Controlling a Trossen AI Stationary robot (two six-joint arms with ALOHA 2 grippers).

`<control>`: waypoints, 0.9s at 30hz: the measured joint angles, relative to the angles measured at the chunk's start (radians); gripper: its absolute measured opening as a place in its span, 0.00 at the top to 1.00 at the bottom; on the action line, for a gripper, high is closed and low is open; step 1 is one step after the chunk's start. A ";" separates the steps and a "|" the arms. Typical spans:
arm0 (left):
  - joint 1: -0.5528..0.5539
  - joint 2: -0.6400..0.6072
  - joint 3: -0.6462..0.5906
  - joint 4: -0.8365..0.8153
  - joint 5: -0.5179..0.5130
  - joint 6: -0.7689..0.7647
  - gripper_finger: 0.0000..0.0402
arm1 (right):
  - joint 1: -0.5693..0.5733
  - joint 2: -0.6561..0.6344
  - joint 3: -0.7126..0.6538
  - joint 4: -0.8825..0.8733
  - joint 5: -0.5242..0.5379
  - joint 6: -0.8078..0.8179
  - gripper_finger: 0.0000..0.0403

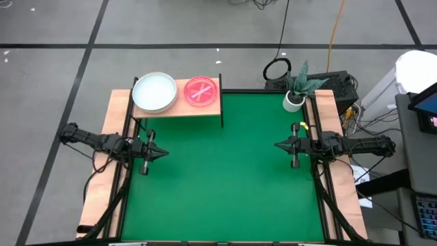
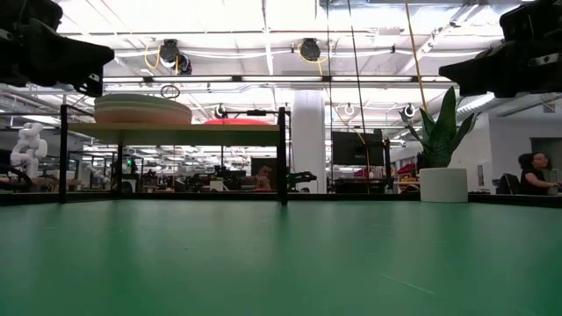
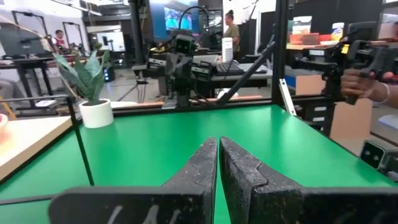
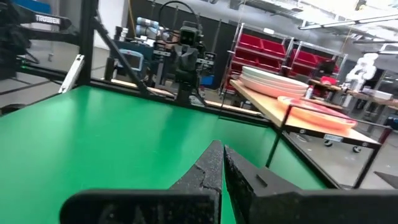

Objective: Place and stack plates onto a shelf
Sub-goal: Return to Home Position

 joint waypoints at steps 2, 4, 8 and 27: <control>0.007 0.002 0.000 -0.001 0.000 -0.001 0.94 | -0.003 0.001 0.000 -0.001 -0.022 0.008 1.00; 0.010 0.002 0.000 -0.001 0.000 -0.001 0.94 | -0.003 0.001 0.000 0.001 -0.023 0.017 1.00; 0.010 0.003 0.000 -0.001 -0.012 0.027 0.94 | -0.003 0.001 0.000 0.001 -0.026 0.023 1.00; 0.010 0.003 -0.002 0.027 -0.031 0.056 0.94 | -0.003 0.001 0.000 0.005 -0.023 0.097 1.00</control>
